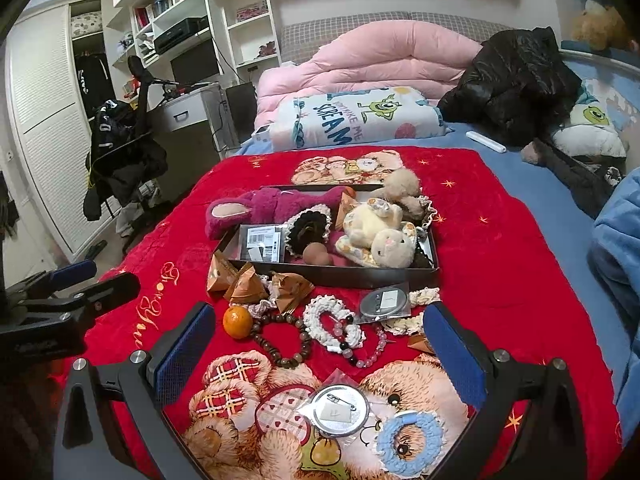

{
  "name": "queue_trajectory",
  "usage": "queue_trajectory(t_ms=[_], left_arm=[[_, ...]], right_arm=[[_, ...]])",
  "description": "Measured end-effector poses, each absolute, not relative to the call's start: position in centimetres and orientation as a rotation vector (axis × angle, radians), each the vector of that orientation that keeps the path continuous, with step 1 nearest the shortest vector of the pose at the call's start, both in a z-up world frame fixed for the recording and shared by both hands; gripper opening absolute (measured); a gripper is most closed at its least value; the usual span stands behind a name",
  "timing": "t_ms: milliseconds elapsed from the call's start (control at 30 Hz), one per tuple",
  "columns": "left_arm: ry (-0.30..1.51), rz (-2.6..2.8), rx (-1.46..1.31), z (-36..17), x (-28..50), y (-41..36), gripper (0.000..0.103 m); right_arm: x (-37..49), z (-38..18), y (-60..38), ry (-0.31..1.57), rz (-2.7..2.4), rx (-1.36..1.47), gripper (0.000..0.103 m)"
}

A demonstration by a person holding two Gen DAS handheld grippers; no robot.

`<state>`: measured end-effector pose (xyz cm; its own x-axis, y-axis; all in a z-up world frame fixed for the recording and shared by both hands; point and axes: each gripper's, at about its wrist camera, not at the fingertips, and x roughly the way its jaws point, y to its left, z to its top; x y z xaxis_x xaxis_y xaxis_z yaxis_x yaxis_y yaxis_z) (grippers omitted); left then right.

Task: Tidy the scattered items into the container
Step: 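Move the left tool toward the orange while the right tool approaches the brown bead bracelet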

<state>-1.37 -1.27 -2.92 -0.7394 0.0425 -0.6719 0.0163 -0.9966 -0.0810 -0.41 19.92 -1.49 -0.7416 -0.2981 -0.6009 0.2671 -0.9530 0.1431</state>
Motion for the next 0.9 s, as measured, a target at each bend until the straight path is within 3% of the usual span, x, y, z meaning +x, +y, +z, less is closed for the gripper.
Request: queue_trajectory(t_ms=[267, 367, 600, 900], left_arm=[[-0.035, 2.866, -1.189, -4.5, -2.7, -0.1, 0.103], [-0.008, 2.841, -1.193, -4.8, -2.8, 0.3, 0.103], [-0.056, 2.817, -1.241, -5.9, -4.0, 0.4, 0.103], [-0.039, 2.810, -1.360, -8.9, -5.9, 0.1, 0.103]], right_arm=[[-1.6, -3.1, 21.7, -0.224, -2.633, 1.024, 0.102], [-1.9, -3.5, 22.4, -0.280, -2.599, 1.025, 0.091], [-2.7, -4.1, 22.8, -0.316, -2.555, 1.046, 0.078], [-4.1, -5.7, 21.6, -0.303, -2.467, 1.100, 0.046]])
